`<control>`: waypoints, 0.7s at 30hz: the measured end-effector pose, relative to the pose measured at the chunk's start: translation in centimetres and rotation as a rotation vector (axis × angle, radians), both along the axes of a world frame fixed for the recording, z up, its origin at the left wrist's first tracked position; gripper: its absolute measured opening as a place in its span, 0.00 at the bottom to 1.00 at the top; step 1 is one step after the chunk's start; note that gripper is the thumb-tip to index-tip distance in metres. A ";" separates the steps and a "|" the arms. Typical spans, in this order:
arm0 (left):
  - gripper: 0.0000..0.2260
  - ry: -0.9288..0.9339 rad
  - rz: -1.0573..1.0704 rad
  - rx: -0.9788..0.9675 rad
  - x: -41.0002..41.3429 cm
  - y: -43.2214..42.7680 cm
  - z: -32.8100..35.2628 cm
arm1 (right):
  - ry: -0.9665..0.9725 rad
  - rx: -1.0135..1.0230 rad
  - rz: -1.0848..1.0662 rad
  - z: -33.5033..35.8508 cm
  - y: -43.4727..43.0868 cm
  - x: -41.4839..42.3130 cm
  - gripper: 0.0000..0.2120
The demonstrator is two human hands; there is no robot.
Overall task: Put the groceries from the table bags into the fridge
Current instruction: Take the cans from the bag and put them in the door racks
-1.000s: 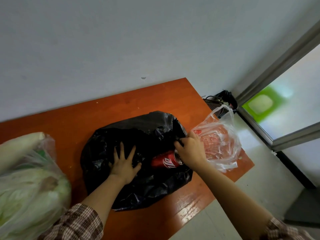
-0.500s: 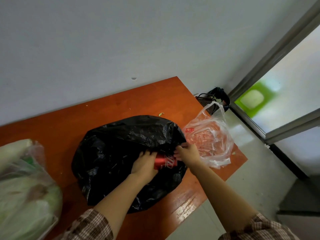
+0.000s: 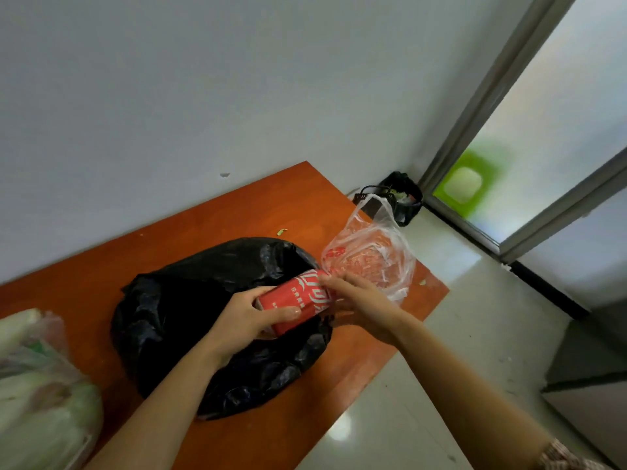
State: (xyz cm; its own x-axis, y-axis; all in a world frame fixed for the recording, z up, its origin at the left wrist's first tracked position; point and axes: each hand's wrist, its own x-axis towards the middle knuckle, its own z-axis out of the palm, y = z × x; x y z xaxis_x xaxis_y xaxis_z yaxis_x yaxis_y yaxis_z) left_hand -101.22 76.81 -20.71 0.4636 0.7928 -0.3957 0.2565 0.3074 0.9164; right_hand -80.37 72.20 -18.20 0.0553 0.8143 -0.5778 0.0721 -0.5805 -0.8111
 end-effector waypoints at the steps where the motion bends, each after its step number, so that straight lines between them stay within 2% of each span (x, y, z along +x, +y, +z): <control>1: 0.22 -0.021 -0.022 0.013 1.2 -0.4 0.9 | 0.005 0.023 -0.030 1.1 -0.7 0.9 0.26; 5: 0.26 -0.100 -0.162 0.075 7.7 -3.4 4.3 | -0.021 0.114 -0.165 4.5 -5.6 6.3 0.18; 9: 0.25 -0.143 -0.343 0.134 16.0 -8.6 6.9 | -0.127 0.222 -0.386 7.0 -13.8 13.4 0.18; 12: 0.27 -0.212 -0.449 0.106 23.0 -13.9 8.8 | -0.138 0.283 -0.488 9.2 -22.0 19.3 0.22; 16: 0.31 -0.301 -0.515 0.064 33.0 -21.9 11.9 | -0.085 0.308 -0.526 11.6 -34.3 27.1 0.21; 19: 0.30 -0.325 -0.635 0.140 40.8 -28.1 14.7 | -0.204 0.273 -0.492 13.2 -43.0 31.7 0.26; 21: 0.33 -0.323 -0.742 0.212 45.8 -32.5 16.8 | -0.273 0.259 -0.516 14.0 -47.9 34.2 0.26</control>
